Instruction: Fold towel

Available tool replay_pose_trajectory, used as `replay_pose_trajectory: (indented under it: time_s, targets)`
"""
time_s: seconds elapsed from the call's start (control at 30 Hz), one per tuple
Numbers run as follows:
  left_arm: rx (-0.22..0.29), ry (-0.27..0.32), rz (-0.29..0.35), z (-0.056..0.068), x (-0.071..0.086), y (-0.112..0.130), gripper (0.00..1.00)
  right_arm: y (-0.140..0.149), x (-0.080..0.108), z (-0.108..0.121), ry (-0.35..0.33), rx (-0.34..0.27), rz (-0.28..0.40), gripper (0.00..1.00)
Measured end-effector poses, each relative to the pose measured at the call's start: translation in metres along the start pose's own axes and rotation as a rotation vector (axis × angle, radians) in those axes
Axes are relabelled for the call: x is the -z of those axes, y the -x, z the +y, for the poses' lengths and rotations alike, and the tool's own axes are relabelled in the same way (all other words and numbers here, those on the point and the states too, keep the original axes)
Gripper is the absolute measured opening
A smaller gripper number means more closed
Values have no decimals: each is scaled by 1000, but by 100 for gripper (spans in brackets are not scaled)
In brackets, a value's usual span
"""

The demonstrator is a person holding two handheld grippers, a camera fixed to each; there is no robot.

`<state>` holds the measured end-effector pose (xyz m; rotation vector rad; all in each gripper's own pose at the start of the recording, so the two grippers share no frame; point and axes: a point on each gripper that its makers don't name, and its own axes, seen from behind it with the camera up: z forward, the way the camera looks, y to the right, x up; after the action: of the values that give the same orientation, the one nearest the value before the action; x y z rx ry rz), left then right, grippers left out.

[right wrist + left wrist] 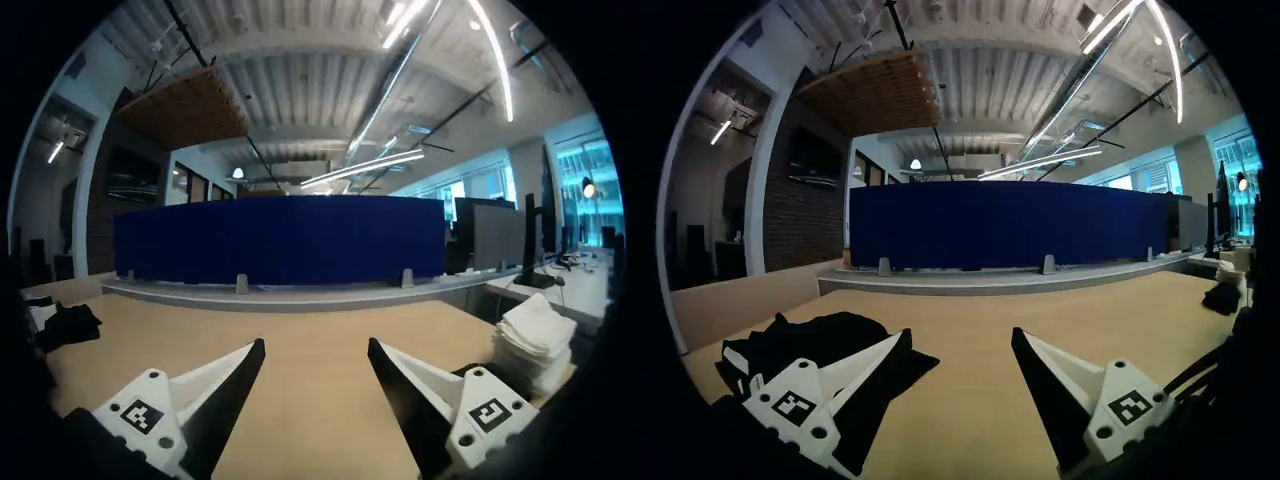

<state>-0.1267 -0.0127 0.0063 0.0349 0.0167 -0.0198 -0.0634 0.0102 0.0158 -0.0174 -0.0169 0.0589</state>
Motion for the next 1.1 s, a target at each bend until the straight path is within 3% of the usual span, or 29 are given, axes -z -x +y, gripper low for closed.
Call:
replay_pose_trajectory:
  time_s: [0.3,0.6,1.1]
  targets:
    - [0,0,0,0,0,0,92,23,-1,0,-10,-4,-25,100]
    - [0,0,0,-1,0,0,92,28,0,-5,-14,34,-2,100]
    - [0,0,0,-1,-1,1,92,26,7,-5,-24,27,24,100]
